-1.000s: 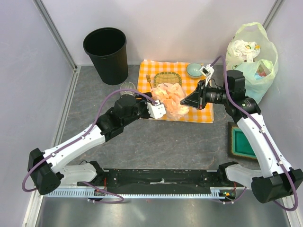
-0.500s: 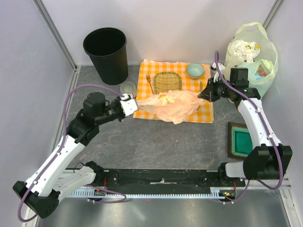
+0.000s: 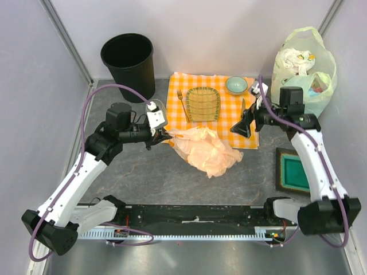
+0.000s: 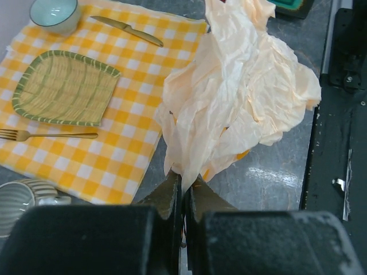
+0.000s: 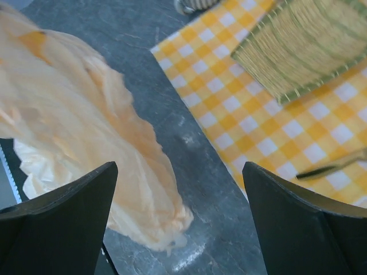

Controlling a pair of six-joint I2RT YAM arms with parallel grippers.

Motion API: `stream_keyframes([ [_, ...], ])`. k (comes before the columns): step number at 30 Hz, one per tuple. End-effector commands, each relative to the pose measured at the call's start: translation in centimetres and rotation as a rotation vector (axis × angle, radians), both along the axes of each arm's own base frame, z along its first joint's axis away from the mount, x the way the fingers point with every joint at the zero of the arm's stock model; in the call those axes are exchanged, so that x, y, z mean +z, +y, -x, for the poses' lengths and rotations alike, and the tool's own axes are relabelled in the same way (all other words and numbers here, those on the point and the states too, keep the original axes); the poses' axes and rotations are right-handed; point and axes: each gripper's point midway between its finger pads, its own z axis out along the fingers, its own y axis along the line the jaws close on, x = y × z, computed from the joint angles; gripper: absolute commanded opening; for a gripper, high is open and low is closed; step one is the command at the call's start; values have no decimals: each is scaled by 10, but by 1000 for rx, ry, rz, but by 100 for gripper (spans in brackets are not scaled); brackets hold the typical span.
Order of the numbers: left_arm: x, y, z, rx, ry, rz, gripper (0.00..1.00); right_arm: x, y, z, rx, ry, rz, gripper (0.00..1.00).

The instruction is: Put the trash bags into the trash bin

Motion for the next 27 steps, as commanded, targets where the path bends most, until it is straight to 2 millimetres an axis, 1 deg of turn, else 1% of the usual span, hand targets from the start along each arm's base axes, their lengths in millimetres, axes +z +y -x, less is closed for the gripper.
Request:
stream_keyframes([
  [1, 22, -10, 9, -81, 5, 54, 2, 48, 50, 38, 194, -223, -76, 98],
  [2, 24, -11, 12, -104, 3, 52, 2, 64, 58, 39, 184, -269, -115, 98],
  [3, 24, -13, 11, -114, 0, 47, 2, 65, 70, 45, 216, -273, -134, 98],
  [5, 26, -13, 9, -110, 7, 41, 2, 69, 81, 47, 243, -267, -152, 98],
  [6, 24, -15, 7, -112, 21, 37, 2, 76, 89, 52, 269, -266, -167, 98],
  [10, 28, -17, 4, -117, 15, 36, 2, 85, 103, 64, 339, -256, -196, 98],
  [13, 27, -18, 1, -115, 14, 30, 2, 81, 109, 73, 385, -265, -187, 98],
  [15, 30, -18, 3, -124, 4, 32, 2, 73, 111, 74, 393, -250, -172, 98],
  [18, 31, -21, 8, -163, 10, 44, 2, 61, 119, 70, 404, -256, -146, 98],
  [19, 32, -23, 12, -183, 19, 50, 2, 58, 120, 67, 405, -259, -138, 90],
  [20, 34, -24, 13, -191, 24, 54, 2, 52, 122, 62, 398, -249, -124, 78],
  [21, 35, -24, 13, -195, 25, 56, 2, 53, 121, 58, 381, -251, -116, 63],
  [22, 34, -23, 13, -191, 31, 48, 2, 52, 119, 52, 359, -249, -95, 31],
  [23, 33, -22, 11, -180, 26, 41, 2, 48, 116, 54, 357, -228, -74, 16],
  [24, 32, -20, 8, -162, 22, 32, 2, 57, 113, 52, 341, -240, -75, 3],
  [25, 28, -14, -2, -121, 14, 17, 2, 59, 109, 49, 311, -237, -72, 0],
  [26, 25, -9, -13, -80, 5, 9, 2, 64, 103, 50, 288, -242, -78, 0],
  [27, 20, -3, -27, -30, 13, 1, 2, 66, 90, 42, 215, -208, -94, 0],
])
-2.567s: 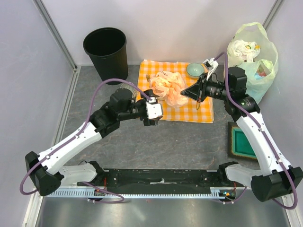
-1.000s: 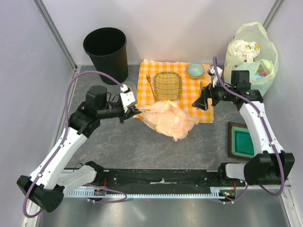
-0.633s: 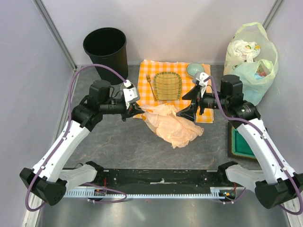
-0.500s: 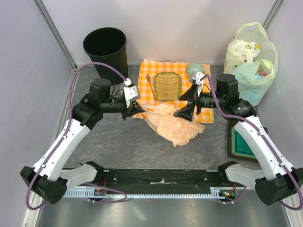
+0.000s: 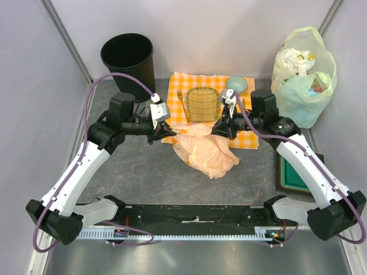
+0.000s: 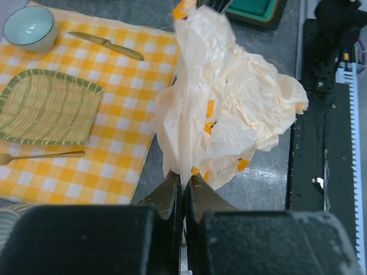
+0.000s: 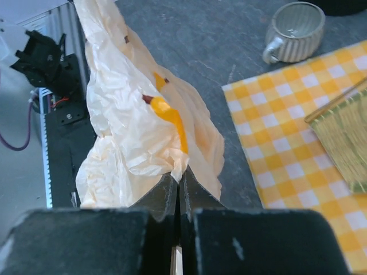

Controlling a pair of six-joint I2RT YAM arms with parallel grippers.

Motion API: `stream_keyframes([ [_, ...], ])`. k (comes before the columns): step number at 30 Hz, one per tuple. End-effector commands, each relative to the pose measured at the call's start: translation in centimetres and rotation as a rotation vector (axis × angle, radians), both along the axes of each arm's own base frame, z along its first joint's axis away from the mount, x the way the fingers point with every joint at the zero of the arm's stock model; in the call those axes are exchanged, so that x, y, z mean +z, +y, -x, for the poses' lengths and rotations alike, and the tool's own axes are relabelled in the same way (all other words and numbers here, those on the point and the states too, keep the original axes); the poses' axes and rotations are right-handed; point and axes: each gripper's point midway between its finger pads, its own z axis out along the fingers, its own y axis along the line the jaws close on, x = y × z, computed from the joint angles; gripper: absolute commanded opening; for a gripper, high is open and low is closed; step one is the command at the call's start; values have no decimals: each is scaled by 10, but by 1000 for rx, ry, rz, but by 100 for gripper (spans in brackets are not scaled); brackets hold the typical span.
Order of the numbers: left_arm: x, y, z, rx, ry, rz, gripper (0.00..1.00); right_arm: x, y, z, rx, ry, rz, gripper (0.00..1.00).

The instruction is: Put the trash bags into the trash bin

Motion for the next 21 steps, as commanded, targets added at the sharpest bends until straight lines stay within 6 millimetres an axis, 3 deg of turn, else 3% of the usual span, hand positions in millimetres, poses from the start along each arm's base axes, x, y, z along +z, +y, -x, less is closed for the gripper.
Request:
stream_keyframes([
  [1, -1, 32, -51, 172, -36, -16, 2, 35, -32, -19, -165, -27, -41, 0],
  [2, 3, 41, -67, 228, -20, 4, 2, 34, -38, -22, -186, 5, -61, 0],
  [3, -7, 48, -85, 272, 34, 2, 2, 34, -54, -34, -265, 78, -98, 0],
  [4, -4, 61, -98, 310, 64, 30, 2, 34, -58, -39, -284, 96, -114, 0],
  [5, 9, 61, -106, 326, 93, 68, 2, 35, -57, -44, -298, 134, -150, 0],
  [9, 27, 57, -125, 388, 194, 145, 55, 56, -49, -56, -347, 201, -320, 0],
  [11, 33, 56, -118, 393, 213, 165, 63, 64, -46, -60, -365, 272, -391, 0],
  [12, 34, 57, -110, 385, 213, 171, 85, 66, -46, -64, -386, 289, -411, 0],
  [16, 20, 47, -66, 346, 277, 224, 93, 78, -46, -72, -426, 325, -541, 0],
  [17, 5, 44, -52, 356, 327, 228, 93, 83, -45, -73, -424, 343, -574, 0],
  [21, -28, 20, -39, 339, 381, 202, 95, 90, -40, -71, -384, 355, -595, 0],
])
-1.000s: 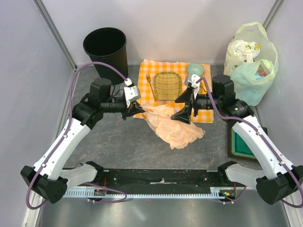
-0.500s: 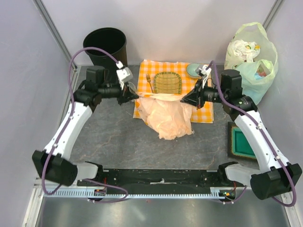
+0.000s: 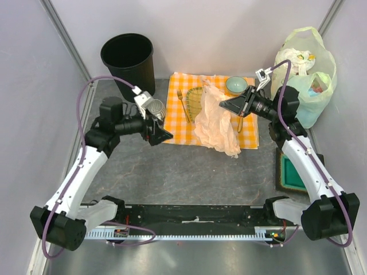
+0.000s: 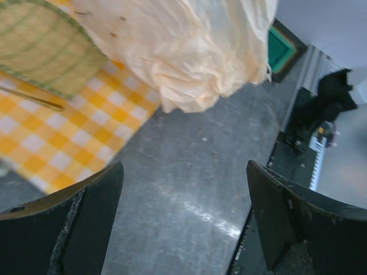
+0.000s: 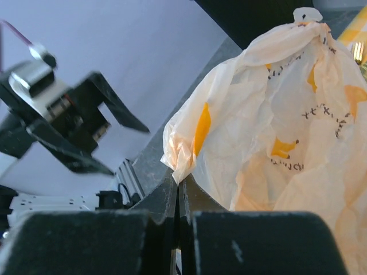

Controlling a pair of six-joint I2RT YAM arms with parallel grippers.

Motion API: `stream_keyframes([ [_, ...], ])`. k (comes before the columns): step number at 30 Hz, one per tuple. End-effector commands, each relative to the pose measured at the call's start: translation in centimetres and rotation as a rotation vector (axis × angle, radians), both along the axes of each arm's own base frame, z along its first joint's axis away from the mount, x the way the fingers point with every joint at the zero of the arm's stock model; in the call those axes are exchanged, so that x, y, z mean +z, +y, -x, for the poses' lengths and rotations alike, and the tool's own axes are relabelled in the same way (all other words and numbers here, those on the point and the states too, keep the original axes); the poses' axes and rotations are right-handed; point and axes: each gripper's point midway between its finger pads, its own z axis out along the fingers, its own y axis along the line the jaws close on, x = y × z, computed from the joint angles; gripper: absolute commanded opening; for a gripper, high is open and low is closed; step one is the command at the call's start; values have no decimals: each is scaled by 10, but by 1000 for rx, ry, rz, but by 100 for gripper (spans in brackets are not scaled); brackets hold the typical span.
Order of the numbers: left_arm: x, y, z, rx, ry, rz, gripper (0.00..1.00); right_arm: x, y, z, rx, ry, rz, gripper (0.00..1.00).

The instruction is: Put the trash bags into the trash bin

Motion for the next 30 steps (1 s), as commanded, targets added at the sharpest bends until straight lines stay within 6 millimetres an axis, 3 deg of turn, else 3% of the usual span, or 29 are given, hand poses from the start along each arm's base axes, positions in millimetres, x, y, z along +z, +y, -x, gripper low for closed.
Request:
stream_keyframes([
  [1, -16, -31, 6, -14, 64, 56, 95, 41, 6, 3, 27, -64, -119, 0],
  [6, -30, -48, -11, -29, 155, 97, 96, 52, 11, 13, 70, -78, -132, 0],
  [11, -30, -77, -1, -120, 247, 179, 96, 65, 19, 23, 96, -101, -144, 0],
  [17, -40, -96, 4, -165, 399, 257, 97, 75, 27, 35, 130, -124, -142, 0],
  [19, -40, -102, 11, -210, 430, 273, 79, 76, 26, 33, 123, -129, -134, 0],
  [20, -43, -102, 11, -212, 442, 272, 56, 76, 24, 32, 115, -130, -127, 0],
  [22, -46, -93, 6, -183, 435, 250, 35, 73, 19, 30, 103, -115, -109, 0],
  [23, -41, -85, 5, -168, 417, 249, 4, 70, 7, 22, 67, -120, -92, 0],
  [25, -43, -59, -4, -112, 403, 239, 2, 54, -12, 15, 14, -71, -41, 0],
  [27, -35, -28, -7, -59, 353, 231, 2, 33, -48, -4, -87, -115, 82, 0],
  [28, -41, -16, -4, -47, 330, 190, 2, 13, -64, -9, -135, -56, 129, 0],
  [29, -43, -6, -3, -29, 318, 174, 2, 5, -88, -17, -195, -48, 155, 0],
  [30, -39, 8, -3, -9, 288, 171, 2, -7, -101, -23, -214, -44, 185, 0],
])
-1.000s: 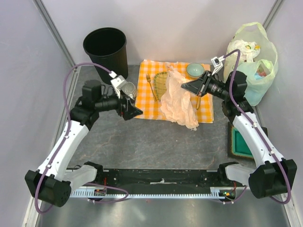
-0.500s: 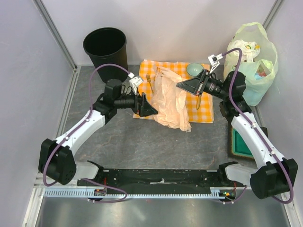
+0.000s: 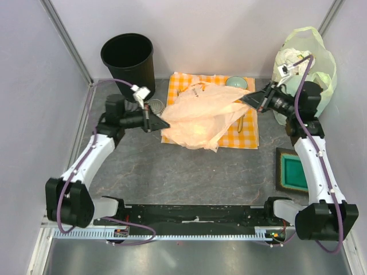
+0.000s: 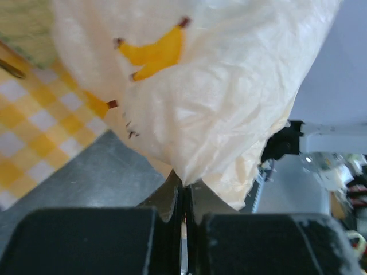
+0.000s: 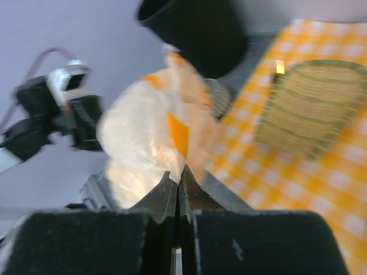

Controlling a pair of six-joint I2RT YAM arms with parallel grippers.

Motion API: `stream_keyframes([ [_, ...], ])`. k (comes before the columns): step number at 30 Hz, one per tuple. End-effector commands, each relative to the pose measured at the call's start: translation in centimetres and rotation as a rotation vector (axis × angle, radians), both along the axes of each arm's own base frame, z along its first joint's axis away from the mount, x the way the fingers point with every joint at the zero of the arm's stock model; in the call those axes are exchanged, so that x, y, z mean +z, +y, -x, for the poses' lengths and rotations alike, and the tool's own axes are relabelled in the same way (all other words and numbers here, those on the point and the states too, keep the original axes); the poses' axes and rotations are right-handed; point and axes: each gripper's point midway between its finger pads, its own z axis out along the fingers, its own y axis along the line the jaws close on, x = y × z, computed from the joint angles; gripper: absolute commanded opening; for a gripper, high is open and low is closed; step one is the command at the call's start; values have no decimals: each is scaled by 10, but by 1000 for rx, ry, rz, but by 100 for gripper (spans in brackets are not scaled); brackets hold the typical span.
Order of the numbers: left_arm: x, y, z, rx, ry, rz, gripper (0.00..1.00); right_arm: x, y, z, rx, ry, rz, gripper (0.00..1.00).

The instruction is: Put the trash bags into the trash bin

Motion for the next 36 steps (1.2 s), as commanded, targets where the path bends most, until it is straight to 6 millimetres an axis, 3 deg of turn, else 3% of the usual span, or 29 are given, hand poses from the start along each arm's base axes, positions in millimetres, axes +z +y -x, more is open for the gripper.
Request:
stream_keyframes([
  [1, 9, 48, 16, 1, -155, -73, 2, -42, -60, -13, -127, 45, 163, 0],
  [4, 12, 59, 22, -11, -175, -96, 2, -57, -74, -18, -138, 82, 182, 0],
  [6, 25, 55, 26, -35, -171, -59, 2, -58, -66, -17, -90, 90, 150, 0],
  [7, 28, 52, 25, -38, -144, -38, 2, -59, -60, -16, -62, 102, 138, 7],
  [8, 38, 49, 19, -35, -163, -9, 2, -59, -50, -13, -22, 107, 131, 26],
  [9, 44, 46, 19, -2, -44, 52, 2, -58, -44, -10, 1, 109, 128, 68],
  [11, 54, 42, 12, 26, 13, 123, 2, -53, -36, -4, 24, 71, 149, 98],
  [13, 67, 40, 2, 79, 28, 193, 2, -51, -32, 9, 44, 28, 170, 98],
  [18, 70, 41, -14, 153, 94, 232, 2, -53, -30, 49, 91, -67, 290, 98],
  [22, 70, 41, -19, 175, 157, 253, 2, -69, -32, 60, 54, -95, 372, 98],
  [26, 73, 38, -23, 174, 189, 268, 2, -80, 4, 67, 84, -37, 283, 98],
  [27, 73, 36, -21, 159, 203, 273, 2, -60, 12, 62, 63, -129, 239, 98],
  [28, 72, 34, -21, 149, 208, 275, 2, -72, 17, 60, 52, -130, 225, 98],
  [29, 74, 31, -19, 131, 203, 280, 2, -70, 30, 62, 72, -174, 212, 98],
  [30, 74, 26, -14, 108, 216, 283, 2, -62, 36, 50, 53, -243, 198, 98],
  [31, 74, 23, -12, 96, 222, 283, 2, -66, 44, 47, 67, -242, 192, 98],
  [36, 78, 10, 2, 28, 217, 294, 2, -63, 101, 51, 197, -293, 138, 98],
])
